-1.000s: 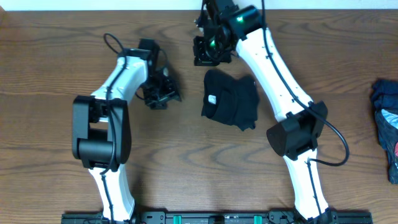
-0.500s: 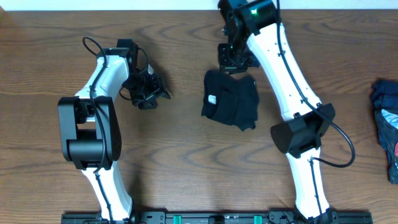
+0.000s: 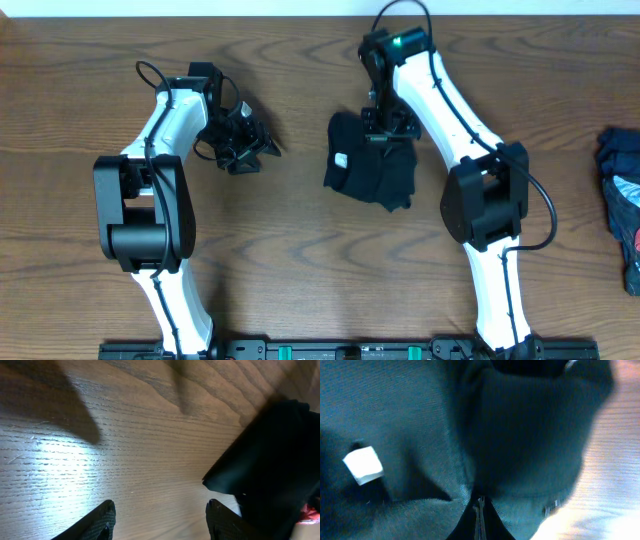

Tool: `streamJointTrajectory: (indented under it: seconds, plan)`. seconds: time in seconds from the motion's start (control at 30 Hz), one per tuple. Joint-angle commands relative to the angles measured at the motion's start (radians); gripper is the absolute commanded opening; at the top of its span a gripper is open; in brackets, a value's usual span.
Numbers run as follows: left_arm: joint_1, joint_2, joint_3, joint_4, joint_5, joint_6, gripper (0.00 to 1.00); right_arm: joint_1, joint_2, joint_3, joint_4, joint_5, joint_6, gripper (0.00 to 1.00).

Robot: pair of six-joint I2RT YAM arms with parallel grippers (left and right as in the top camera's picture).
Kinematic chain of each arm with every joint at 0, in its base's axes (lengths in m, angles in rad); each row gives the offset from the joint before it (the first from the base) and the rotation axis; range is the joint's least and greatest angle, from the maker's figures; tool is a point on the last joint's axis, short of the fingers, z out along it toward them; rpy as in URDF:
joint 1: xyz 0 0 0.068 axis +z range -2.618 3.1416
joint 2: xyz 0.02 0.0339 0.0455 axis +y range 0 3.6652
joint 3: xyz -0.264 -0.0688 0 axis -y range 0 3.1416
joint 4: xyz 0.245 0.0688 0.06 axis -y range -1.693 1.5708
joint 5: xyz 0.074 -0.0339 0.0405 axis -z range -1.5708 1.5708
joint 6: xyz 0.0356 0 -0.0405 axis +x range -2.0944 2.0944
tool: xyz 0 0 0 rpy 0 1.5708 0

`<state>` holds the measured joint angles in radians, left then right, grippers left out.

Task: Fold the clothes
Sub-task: 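Release the fold and lift the right gripper away from the bundle, then grasp the folded black shirt bundle with the right gripper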

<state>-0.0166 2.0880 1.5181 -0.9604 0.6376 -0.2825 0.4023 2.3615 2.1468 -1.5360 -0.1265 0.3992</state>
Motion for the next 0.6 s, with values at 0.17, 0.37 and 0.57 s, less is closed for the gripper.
streamJointTrajectory:
  seconds: [0.17,0.37,0.57]
  plan:
    - [0.000,0.008,0.013,0.007,0.014,0.019,0.60,0.069,0.001,-0.174,0.133,-0.101,-0.020,0.06]
    - [-0.001,0.008,0.013,0.008,0.014,0.019,0.60,0.104,0.001,-0.212,0.201,-0.101,-0.018,0.11]
    - [-0.001,0.008,0.013,0.008,0.014,0.019,0.61,0.055,0.001,-0.211,0.193,-0.085,0.023,0.28]
